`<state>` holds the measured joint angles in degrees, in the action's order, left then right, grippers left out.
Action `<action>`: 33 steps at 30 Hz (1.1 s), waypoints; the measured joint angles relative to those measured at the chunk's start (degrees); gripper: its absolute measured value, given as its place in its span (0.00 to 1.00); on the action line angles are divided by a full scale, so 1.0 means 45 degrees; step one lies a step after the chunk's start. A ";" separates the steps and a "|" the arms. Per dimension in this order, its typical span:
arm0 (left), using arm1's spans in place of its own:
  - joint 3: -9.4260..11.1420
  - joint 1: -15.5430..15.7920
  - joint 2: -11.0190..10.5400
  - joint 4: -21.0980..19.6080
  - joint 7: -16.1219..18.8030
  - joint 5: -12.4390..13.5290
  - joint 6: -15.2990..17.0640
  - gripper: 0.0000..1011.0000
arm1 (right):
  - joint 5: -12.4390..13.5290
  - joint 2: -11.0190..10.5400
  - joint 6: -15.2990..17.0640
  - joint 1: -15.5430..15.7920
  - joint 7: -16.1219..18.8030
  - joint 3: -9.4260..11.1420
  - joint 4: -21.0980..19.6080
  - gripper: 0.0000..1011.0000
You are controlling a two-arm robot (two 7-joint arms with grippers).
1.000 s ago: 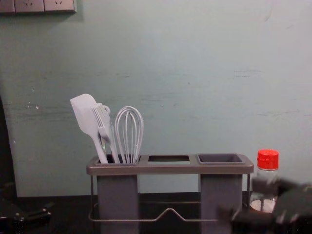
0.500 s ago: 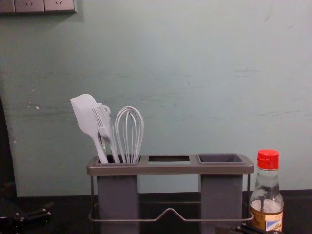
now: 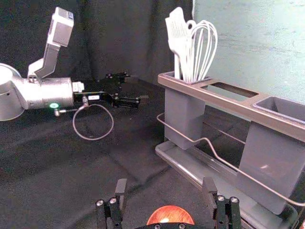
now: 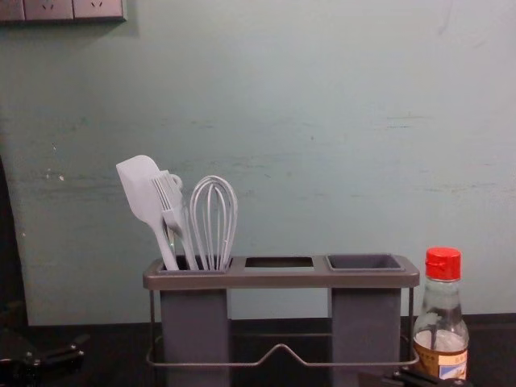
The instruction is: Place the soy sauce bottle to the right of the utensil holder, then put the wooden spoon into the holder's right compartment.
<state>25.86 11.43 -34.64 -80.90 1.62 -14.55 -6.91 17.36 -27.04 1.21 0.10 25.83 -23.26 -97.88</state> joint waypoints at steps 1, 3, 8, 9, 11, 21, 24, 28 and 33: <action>0.0000 0.0001 0.0000 0.0000 0.0000 0.0001 0.0001 0.99 | 0.0002 -0.0001 0.0003 0.0001 0.0000 0.0002 -0.0003 0.99; 0.0000 0.0001 0.0000 0.0000 0.0000 0.0000 0.0000 0.99 | 0.0004 -0.0003 0.0006 0.0004 0.0000 0.0004 -0.0005 0.99; 0.0000 0.0000 0.0000 -0.0001 0.0000 0.0000 -0.0001 0.99 | -0.0011 -0.0007 0.0029 0.0006 -0.0006 -0.0010 -0.0010 0.99; 0.0000 0.0001 0.0000 0.0000 0.0000 0.0000 0.0000 0.99 | -0.0051 -0.0008 0.0064 0.0005 -0.0019 -0.0032 -0.0024 0.99; 0.0000 0.0000 0.0000 0.0000 0.0000 0.0000 0.0000 0.99 | -0.0159 -0.0029 0.0249 0.0009 -0.0121 -0.0094 -0.0151 0.99; 0.0000 0.0001 0.0000 0.0000 0.0000 0.0001 0.0000 0.99 | -0.0551 -0.0253 0.3119 0.0275 -0.1124 -0.0238 -0.1637 0.99; 0.0000 0.0001 0.0000 0.0000 0.0000 0.0000 0.0000 0.99 | -0.1016 -0.0261 0.4910 0.0323 -0.1740 -0.0364 -0.2362 0.99; 0.0000 0.0001 0.0000 0.0000 0.0000 0.0000 0.0000 0.99 | -0.1522 -0.0048 0.6788 0.0231 -0.2403 -0.0537 -0.2869 0.99; 0.0000 0.0001 0.0000 0.0000 0.0000 0.0000 0.0000 0.99 | -0.1592 0.0379 0.8103 0.0046 -0.2605 -0.0516 -0.2952 0.99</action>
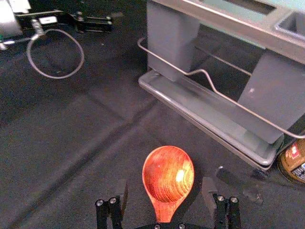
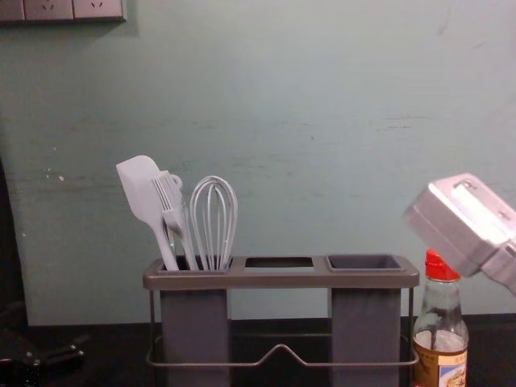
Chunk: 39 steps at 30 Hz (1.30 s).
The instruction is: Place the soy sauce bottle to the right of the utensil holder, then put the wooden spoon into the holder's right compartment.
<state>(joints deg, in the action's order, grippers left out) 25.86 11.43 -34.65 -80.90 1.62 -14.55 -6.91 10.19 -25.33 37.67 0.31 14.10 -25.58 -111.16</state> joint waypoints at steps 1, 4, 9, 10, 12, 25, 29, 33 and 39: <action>0.0000 0.0000 0.0000 0.0000 0.0000 0.0000 0.0000 0.99 | 0.0006 0.0159 0.0310 -0.0088 -0.0023 0.0037 0.0069 0.99; 0.0000 -0.0001 0.0000 0.0000 0.0001 0.0000 0.0000 0.99 | 0.0002 0.0483 0.0770 -0.0296 -0.0096 0.0092 0.0286 0.99; 0.0000 -0.0001 0.0000 0.0000 0.0000 0.0000 0.0000 0.99 | -0.0025 0.0934 0.1263 -0.0652 -0.0111 0.0152 0.0708 0.99; -0.0001 -0.0001 0.0000 0.0000 0.0000 0.0000 0.0000 0.99 | -0.0037 0.1000 0.1328 -0.0714 -0.0110 0.0158 0.0784 0.99; 0.0000 0.0000 0.0000 0.0000 0.0000 0.0000 0.0000 0.99 | -0.0078 0.1173 0.1491 -0.0891 -0.0102 0.0147 0.1000 0.99; 0.0000 -0.0001 0.0000 0.0000 0.0000 -0.0001 0.0000 0.99 | -0.0596 0.1848 0.1910 -0.1458 -0.0008 -0.0163 0.1863 0.99; -0.0001 -0.0001 0.0000 0.0000 0.0000 0.0000 0.0000 0.99 | -0.0782 0.1976 0.1948 -0.1495 0.0017 -0.0192 0.1965 0.99; 0.0000 0.0000 0.0000 0.0000 0.0000 0.0000 -0.0001 0.99 | -0.0885 0.2032 0.1967 -0.1512 0.0076 -0.0208 0.2004 0.99; 0.0000 0.0000 0.0000 0.0000 0.0000 0.0000 0.0000 0.99 | -0.1199 0.2119 0.2072 -0.1545 0.0151 -0.0326 0.2072 0.99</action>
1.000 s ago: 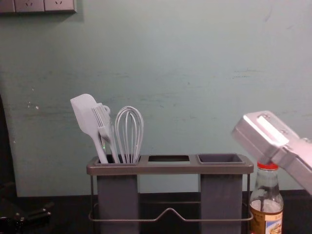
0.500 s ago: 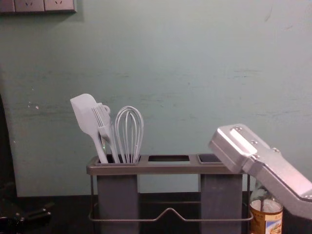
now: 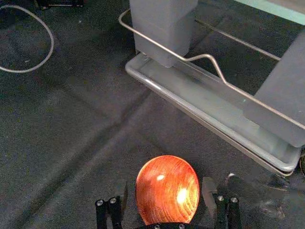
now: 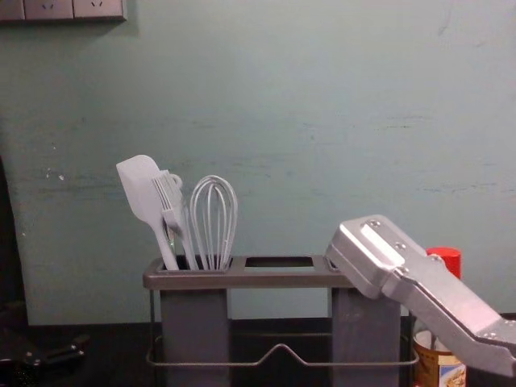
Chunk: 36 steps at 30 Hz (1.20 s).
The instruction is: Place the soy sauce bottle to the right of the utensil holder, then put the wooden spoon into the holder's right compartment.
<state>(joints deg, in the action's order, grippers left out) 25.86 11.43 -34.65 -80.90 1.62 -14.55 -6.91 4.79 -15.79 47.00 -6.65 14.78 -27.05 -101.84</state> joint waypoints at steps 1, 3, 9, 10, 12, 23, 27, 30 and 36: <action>0.0000 0.0000 0.0000 0.0000 0.0000 0.0000 0.0000 0.99 | -0.0044 0.0005 0.0008 -0.0001 0.0011 -0.0006 0.0009 0.99; 0.0000 0.0001 0.0001 0.0000 0.0000 0.0000 0.0000 0.99 | -0.0094 0.0012 0.0027 -0.0001 0.0026 -0.0012 0.0023 0.99; 0.0000 0.0000 0.0000 0.0000 0.0000 0.0000 0.0000 0.99 | -0.0304 0.0066 0.0075 0.0007 0.0126 -0.0012 0.0082 0.99; 0.0000 0.0000 0.0000 0.0000 0.0000 -0.0001 0.0000 0.99 | -0.0353 0.0080 0.0077 0.0011 0.0149 -0.0006 0.0102 0.99; 0.0000 0.0000 0.0000 0.0000 0.0000 0.0000 0.0000 0.99 | -0.0406 0.0102 0.0078 0.0016 0.0207 0.0004 0.0133 0.99; 0.0000 -0.0001 0.0000 0.0000 0.0000 0.0000 0.0000 0.99 | -0.0654 0.0257 0.0003 0.0080 0.0403 0.0136 0.0279 0.99; 0.0000 0.0000 0.0000 0.0000 0.0000 0.0001 -0.0001 0.99 | -0.0728 0.0331 -0.0036 0.0097 0.0462 0.0192 0.0331 0.99; 0.0000 0.0001 0.0000 0.0000 0.0000 0.0000 0.0000 0.99 | -0.0769 0.0385 -0.0110 0.0126 0.0548 0.0255 0.0378 0.99; 0.0000 0.0000 0.0000 0.0000 0.0000 0.0000 0.0000 0.99 | -0.0826 0.0473 -0.0232 0.0181 0.0672 0.0374 0.0446 0.99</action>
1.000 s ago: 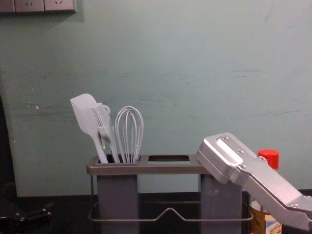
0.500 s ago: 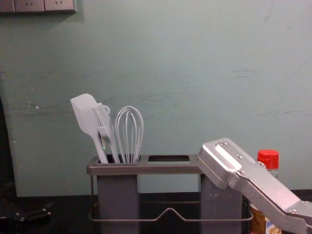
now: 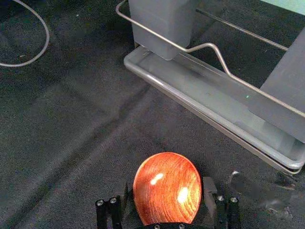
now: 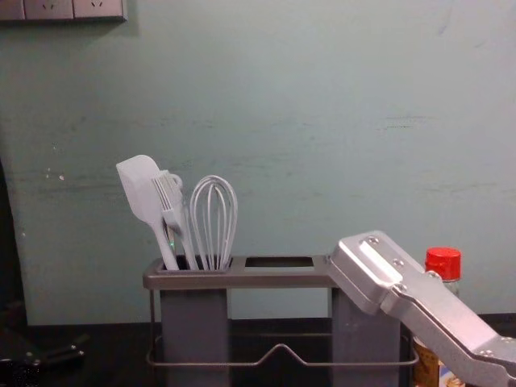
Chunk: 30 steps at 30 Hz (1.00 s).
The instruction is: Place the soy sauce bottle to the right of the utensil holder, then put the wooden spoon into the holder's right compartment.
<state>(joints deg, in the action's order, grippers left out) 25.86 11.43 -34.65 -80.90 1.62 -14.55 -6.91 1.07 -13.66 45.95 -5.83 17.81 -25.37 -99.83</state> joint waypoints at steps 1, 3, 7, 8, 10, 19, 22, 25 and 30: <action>0.0000 -0.0001 0.0000 0.0000 0.0000 -0.0001 0.0000 0.99 | -0.0064 0.0030 -0.0028 0.0001 0.0047 0.0017 0.0028 0.98; 0.0000 -0.0001 0.0000 0.0000 0.0000 0.0000 0.0000 0.99 | -0.0106 0.0058 -0.0030 0.0013 0.0056 0.0046 0.0035 0.94; -0.0001 0.0000 0.0000 -0.0001 0.0000 0.0000 0.0000 0.99 | -0.0200 0.0137 -0.0012 0.0042 0.0072 0.0108 0.0040 0.86; 0.0000 0.0000 0.0000 0.0000 0.0000 0.0000 0.0000 0.99 | -0.0255 0.0162 0.0010 0.0045 0.0076 0.0117 0.0040 0.83; -0.0001 0.0000 0.0000 0.0000 0.0000 0.0000 0.0000 0.99 | -0.0303 0.0178 0.0026 0.0049 0.0093 0.0128 0.0039 0.83; -0.0001 -0.0001 0.0000 0.0000 0.0000 -0.0001 0.0000 0.99 | -0.0361 -0.0015 0.0250 0.0171 0.0563 0.0487 -0.0617 0.83; -0.0001 0.0000 0.0000 0.0000 0.0000 0.0000 0.0000 0.99 | -0.0342 -0.0359 0.0380 0.0257 0.0944 0.0605 -0.1233 0.83; 0.0000 0.0000 0.0000 0.0000 0.0000 0.0000 -0.0001 0.99 | -0.0256 -0.0659 0.0394 0.0345 0.1298 0.0730 -0.1698 0.83; 0.0000 -0.0001 0.0000 0.0000 0.0000 0.0000 0.0000 0.99 | 0.0329 -0.1325 -0.0594 0.0935 0.1973 0.1472 -0.2746 0.83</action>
<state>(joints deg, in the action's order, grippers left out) 25.86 11.43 -34.65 -80.90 1.62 -14.55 -6.90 2.55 -19.63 43.28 -1.62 26.68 -18.75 -112.18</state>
